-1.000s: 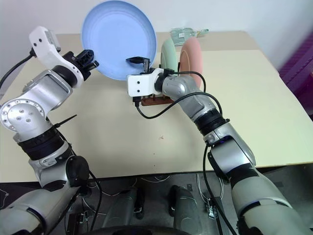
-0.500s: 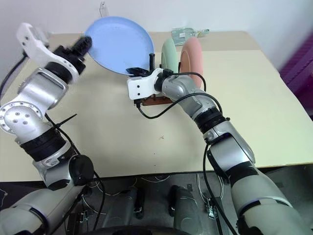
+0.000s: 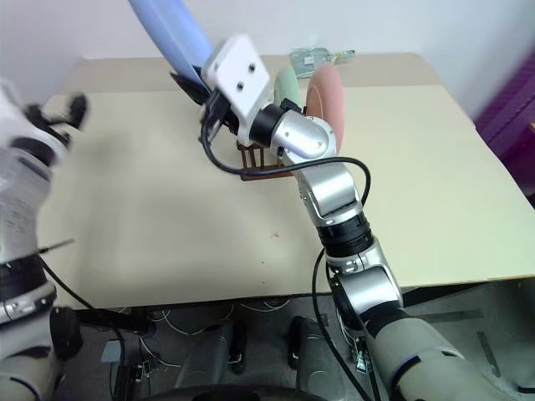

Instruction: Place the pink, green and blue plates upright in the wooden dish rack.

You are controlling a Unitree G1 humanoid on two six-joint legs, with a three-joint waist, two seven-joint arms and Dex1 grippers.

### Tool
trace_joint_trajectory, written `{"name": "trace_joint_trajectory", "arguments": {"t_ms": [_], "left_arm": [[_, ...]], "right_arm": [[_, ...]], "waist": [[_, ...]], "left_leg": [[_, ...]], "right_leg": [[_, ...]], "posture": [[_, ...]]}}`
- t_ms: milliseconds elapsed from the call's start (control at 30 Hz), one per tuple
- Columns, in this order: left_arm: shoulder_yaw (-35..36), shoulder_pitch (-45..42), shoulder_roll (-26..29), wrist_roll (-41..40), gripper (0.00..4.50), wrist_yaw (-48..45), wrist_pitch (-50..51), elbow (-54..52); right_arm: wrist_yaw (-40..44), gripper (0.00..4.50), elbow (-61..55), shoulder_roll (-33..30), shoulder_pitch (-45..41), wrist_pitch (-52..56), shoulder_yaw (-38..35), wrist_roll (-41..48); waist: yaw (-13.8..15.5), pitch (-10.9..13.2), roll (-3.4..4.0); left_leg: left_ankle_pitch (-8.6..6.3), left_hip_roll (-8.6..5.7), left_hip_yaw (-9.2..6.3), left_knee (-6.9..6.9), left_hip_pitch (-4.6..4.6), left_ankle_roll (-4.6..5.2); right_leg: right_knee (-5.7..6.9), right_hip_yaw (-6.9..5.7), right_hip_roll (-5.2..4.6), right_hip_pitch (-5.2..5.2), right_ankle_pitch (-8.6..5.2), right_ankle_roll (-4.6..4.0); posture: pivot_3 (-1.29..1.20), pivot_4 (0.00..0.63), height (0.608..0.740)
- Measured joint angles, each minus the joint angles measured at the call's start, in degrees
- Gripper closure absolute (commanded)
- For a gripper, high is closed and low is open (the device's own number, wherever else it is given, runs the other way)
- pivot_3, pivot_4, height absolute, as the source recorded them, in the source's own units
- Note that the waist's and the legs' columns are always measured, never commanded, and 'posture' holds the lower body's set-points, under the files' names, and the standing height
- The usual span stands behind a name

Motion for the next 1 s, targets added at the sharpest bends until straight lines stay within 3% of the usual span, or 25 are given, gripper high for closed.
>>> {"name": "trace_joint_trajectory", "arguments": {"t_ms": [100,233,567,667,867,1000], "left_arm": [[-7.95,8.0,-1.16,1.56,0.06,-8.05,-3.32,-3.78],[-14.3,12.48,-0.36,3.55,0.06,-15.62,-5.47,-7.25],[-14.98,15.04,0.42,3.91,0.06,-22.5,-6.58,-9.37],[-14.92,15.25,0.39,4.52,0.0,-22.73,-6.58,-9.42],[-14.92,15.28,-0.56,4.73,0.0,-22.94,-6.58,-9.67],[-14.94,15.31,-0.74,4.79,0.0,-23.16,-6.58,-9.8]], "right_arm": [[-7.9,4.5,-0.49,3.34,-0.36,13.08,-7.02,7.65],[-16.06,4.5,2.63,4.75,-1.22,21.56,-12.88,11.37],[-25.19,4.5,5.25,5.3,-2.22,28.21,-16.48,13.33],[-26.33,3.39,5.97,6.02,-2.46,29.1,-17.32,14.38],[-26.07,0.43,6.95,4.33,-3.52,27.21,-15.53,13.37],[-23.49,0.43,6.95,0.99,-3.64,23.83,-11.5,10.22]], "waist": [[0.19,0.0,0.03],[0.08,0.05,0.11],[-0.23,0.07,0.17],[-0.21,0.07,0.17],[-0.2,0.08,0.18],[-0.23,0.08,0.18]], "left_leg": [[-0.06,0.09,0.07,-0.01,-0.04,-0.09],[-0.07,0.2,0.18,-0.06,-0.1,-0.09],[-0.01,0.25,0.22,-0.12,-0.09,0.03],[-0.01,0.26,0.22,-0.12,-0.09,0.04],[-0.02,0.26,0.2,-0.12,-0.11,0.05],[-0.02,0.27,0.2,-0.12,-0.11,0.05]], "right_leg": [[-0.07,0.0,0.0,-0.11,0.05,-0.09],[-0.1,0.0,0.07,-0.24,0.07,-0.14],[-0.11,0.01,0.16,-0.25,0.03,-0.06],[-0.12,0.01,0.16,-0.25,0.02,-0.05],[-0.15,0.0,0.16,-0.25,-0.06,0.08],[-0.16,0.0,0.16,-0.25,-0.06,0.09]], "posture": [[0.0,0.15,0.73],[0.0,0.15,0.73],[0.0,0.15,0.73],[0.0,0.15,0.73],[0.0,0.15,0.73],[0.0,0.15,0.73]]}}
